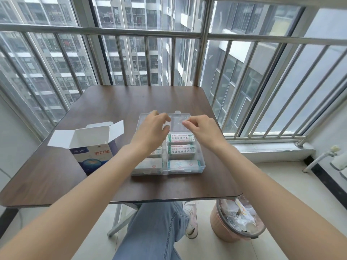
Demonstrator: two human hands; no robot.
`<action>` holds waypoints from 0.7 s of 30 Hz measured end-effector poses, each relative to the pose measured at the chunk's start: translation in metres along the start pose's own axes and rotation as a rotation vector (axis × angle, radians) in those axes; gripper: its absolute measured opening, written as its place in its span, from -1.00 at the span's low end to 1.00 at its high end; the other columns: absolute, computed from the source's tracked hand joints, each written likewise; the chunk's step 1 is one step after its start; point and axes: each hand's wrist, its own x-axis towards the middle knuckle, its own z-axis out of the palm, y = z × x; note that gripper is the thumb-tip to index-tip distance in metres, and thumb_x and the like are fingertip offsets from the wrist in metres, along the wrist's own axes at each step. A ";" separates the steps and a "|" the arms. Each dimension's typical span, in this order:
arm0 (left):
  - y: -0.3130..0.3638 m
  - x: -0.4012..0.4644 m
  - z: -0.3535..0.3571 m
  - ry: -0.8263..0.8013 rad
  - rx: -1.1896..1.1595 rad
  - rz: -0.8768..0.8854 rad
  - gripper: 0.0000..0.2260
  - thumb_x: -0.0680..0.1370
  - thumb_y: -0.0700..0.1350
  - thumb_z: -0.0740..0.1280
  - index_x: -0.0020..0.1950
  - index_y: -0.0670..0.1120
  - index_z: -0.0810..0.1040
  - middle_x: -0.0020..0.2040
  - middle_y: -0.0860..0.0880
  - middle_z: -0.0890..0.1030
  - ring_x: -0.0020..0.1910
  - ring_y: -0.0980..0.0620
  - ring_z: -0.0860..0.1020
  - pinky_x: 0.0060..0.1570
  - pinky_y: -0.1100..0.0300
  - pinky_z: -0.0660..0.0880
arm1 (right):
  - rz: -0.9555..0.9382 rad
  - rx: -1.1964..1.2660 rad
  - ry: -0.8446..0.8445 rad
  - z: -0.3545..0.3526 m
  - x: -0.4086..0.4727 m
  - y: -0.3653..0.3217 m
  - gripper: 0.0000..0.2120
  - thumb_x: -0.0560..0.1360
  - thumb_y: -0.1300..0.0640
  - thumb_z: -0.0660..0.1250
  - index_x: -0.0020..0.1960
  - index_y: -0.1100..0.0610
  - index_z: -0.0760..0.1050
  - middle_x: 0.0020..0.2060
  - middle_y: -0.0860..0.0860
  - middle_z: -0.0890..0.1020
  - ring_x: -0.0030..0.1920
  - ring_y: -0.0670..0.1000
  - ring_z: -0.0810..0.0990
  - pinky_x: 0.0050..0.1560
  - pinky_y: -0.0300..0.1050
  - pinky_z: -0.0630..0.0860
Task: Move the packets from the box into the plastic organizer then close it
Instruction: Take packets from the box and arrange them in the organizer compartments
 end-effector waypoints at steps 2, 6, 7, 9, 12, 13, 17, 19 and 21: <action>0.001 -0.013 -0.014 0.113 -0.027 0.068 -0.78 0.57 -0.23 0.24 0.19 -0.14 0.53 0.08 -0.11 0.50 0.03 -0.06 0.52 0.09 0.12 0.44 | -0.050 0.050 0.015 0.003 -0.004 -0.016 -0.73 0.60 0.04 0.20 -0.16 0.11 0.59 -0.31 -0.02 0.57 -0.27 -0.05 0.47 -0.24 -0.18 0.25; -0.015 -0.034 -0.048 0.235 0.122 0.135 -0.68 0.46 -0.32 0.26 0.20 -0.16 0.53 0.10 -0.13 0.53 0.07 -0.11 0.47 0.06 0.10 0.39 | -0.176 0.119 -0.086 0.021 -0.007 -0.053 -0.73 0.60 0.13 0.20 0.27 0.11 0.49 0.15 0.01 0.59 0.11 -0.05 0.54 0.07 -0.31 0.35; -0.025 -0.039 -0.057 0.239 0.157 0.121 -0.64 0.44 -0.30 0.26 0.23 -0.15 0.51 0.13 -0.13 0.53 0.11 -0.12 0.46 0.07 0.10 0.36 | -0.224 0.112 -0.132 0.028 -0.008 -0.064 -0.69 0.60 0.14 0.19 0.32 0.10 0.44 0.25 0.02 0.53 0.21 -0.03 0.49 0.18 -0.28 0.32; -0.047 -0.048 -0.074 0.184 0.177 0.013 -0.54 0.40 -0.16 0.23 0.32 -0.11 0.45 0.23 -0.10 0.49 0.24 -0.12 0.40 0.15 0.06 0.32 | -0.282 0.098 -0.222 0.043 -0.009 -0.084 -0.64 0.61 0.11 0.16 0.41 0.07 0.35 0.42 0.02 0.33 0.39 -0.03 0.31 0.35 -0.20 0.20; -0.080 -0.059 -0.096 -0.018 0.256 -0.196 -0.35 0.38 0.03 0.19 0.48 -0.05 0.24 0.43 -0.07 0.33 0.43 -0.08 0.20 0.35 0.04 0.17 | -0.316 0.075 -0.312 0.058 -0.010 -0.108 -0.62 0.63 0.06 0.10 0.43 0.08 0.32 0.51 0.00 0.15 0.48 -0.04 0.14 0.40 -0.22 0.07; -0.091 -0.062 -0.102 -0.104 0.339 -0.236 -0.33 0.43 0.05 0.24 0.51 -0.05 0.15 0.47 -0.07 0.26 0.47 -0.06 0.13 0.39 0.06 0.11 | -0.330 0.041 -0.333 0.061 -0.010 -0.113 -0.62 0.64 0.06 0.09 0.43 0.11 0.33 0.50 0.01 0.17 0.48 -0.03 0.15 0.38 -0.25 0.05; -0.121 -0.073 -0.114 -0.302 0.468 -0.262 -0.20 0.44 0.02 0.36 0.55 -0.06 -0.01 0.49 -0.09 0.20 0.47 -0.09 0.15 0.44 -0.01 0.09 | -0.343 -0.037 -0.364 0.070 -0.013 -0.124 -0.63 0.65 0.08 0.05 0.38 0.18 0.39 0.43 0.07 0.33 0.44 -0.02 0.25 0.35 -0.27 0.09; -0.126 -0.079 -0.114 -0.254 0.469 -0.205 -0.21 0.42 0.02 0.40 0.54 -0.08 0.06 0.43 -0.10 0.28 0.40 -0.11 0.26 0.37 0.04 0.20 | -0.346 -0.051 -0.346 0.072 -0.017 -0.126 -0.64 0.65 0.09 0.06 0.37 0.19 0.41 0.41 0.07 0.37 0.42 -0.02 0.28 0.34 -0.27 0.12; -0.126 -0.085 -0.114 -0.137 0.468 -0.125 -0.21 0.38 0.07 0.46 0.50 -0.08 0.18 0.34 -0.08 0.37 0.32 -0.11 0.33 0.26 0.07 0.29 | -0.346 -0.065 -0.303 0.072 -0.021 -0.124 -0.66 0.64 0.10 0.08 0.34 0.17 0.44 0.39 0.05 0.39 0.41 -0.01 0.30 0.32 -0.27 0.13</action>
